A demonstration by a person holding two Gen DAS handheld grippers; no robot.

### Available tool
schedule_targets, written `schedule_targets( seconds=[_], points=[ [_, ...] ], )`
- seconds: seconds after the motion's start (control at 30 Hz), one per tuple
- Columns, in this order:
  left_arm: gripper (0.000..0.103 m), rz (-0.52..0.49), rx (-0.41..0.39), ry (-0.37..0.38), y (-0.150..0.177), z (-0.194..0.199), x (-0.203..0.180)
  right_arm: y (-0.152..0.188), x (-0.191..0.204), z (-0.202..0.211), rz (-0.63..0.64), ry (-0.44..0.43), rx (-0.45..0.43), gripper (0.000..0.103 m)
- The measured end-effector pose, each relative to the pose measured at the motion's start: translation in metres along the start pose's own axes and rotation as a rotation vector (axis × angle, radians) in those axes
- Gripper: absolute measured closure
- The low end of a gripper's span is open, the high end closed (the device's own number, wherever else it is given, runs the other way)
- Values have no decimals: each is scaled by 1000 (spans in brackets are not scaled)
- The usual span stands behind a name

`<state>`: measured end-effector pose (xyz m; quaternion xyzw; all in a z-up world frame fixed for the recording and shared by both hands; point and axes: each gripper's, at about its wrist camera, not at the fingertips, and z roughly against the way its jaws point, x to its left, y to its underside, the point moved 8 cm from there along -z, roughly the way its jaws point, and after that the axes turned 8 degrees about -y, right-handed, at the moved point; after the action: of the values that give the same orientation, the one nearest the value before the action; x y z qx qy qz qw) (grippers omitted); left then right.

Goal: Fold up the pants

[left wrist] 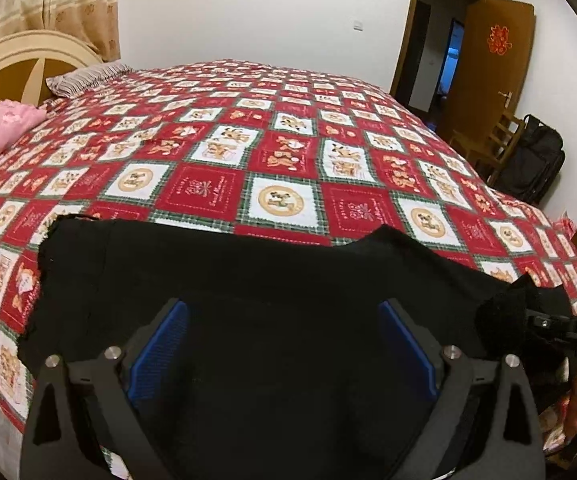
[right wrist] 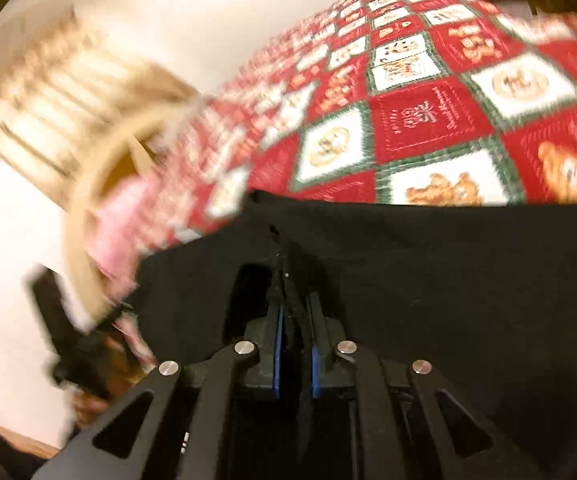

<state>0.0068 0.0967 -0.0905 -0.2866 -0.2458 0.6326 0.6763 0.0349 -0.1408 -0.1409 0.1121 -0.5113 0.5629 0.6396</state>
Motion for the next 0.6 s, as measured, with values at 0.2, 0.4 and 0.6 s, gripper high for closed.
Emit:
schedule_targets(
  seconds=[0.2,0.4,0.6],
  points=[
    [5,-21,4,16,1,1,-11,5,20,-23,-53,-142,-5,64],
    [5,-42,-8,-12,-1,5,-8,-1,39,-22,0,-190,6,53],
    [5,-34,-6,-24,-2,1,-2,21,54,-24,246,-9,105,72]
  ],
)
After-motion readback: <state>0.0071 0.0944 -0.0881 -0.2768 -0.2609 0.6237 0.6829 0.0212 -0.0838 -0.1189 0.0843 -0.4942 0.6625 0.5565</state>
